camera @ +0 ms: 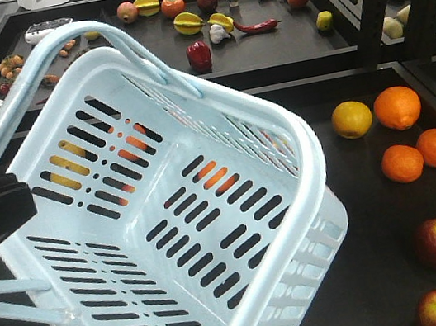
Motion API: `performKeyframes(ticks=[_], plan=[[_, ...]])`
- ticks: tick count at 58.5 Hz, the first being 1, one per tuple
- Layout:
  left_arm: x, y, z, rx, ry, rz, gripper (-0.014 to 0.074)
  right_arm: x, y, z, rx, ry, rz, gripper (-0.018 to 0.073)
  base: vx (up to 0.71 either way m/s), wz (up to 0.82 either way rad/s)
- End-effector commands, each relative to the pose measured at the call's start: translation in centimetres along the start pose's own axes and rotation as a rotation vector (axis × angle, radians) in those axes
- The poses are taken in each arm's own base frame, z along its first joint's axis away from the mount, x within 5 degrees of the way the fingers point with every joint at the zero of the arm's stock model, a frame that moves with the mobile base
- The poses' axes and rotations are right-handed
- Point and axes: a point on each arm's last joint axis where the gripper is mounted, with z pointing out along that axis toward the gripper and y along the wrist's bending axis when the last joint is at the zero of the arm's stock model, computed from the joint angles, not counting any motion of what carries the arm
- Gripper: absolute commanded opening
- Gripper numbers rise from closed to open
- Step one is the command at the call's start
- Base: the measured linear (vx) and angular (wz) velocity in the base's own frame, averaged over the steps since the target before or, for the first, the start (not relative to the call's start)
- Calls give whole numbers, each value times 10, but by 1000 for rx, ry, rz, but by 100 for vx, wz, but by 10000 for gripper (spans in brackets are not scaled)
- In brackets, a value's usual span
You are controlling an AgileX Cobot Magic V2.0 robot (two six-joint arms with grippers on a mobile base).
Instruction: Pick three apples into basket with both arms
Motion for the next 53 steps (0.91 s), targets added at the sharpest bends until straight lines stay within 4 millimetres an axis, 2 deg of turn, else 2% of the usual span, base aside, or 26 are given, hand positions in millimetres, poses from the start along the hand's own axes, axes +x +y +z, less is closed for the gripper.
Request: performKeyframes(ticks=[1, 27, 37, 43, 48, 53], plan=[[-17, 0, -5, -25, -116, -34, -6, -4, 0, -1, -1, -74, -8, -5, 0, 0], [-17, 0, -5, -25, -120, -37, -6, -4, 0, -1, -1, -74, -8, -5, 0, 0], [-22, 7, -2, -74, -168, -46, -6, -4, 0, -1, -1, -74, -8, -5, 0, 0], [-24, 12, 7, -78, -189, -113, -6, -4, 0, -1, -1, -74, -8, -5, 0, 0], [-22, 19, 26, -68, -156, -165, -6, -4, 0, -1, -1, -74, -8, -5, 0, 0], [-23, 27, 48, -52, -96, -127, -6, -4, 0, -1, -1, -74, -8, -5, 0, 0]])
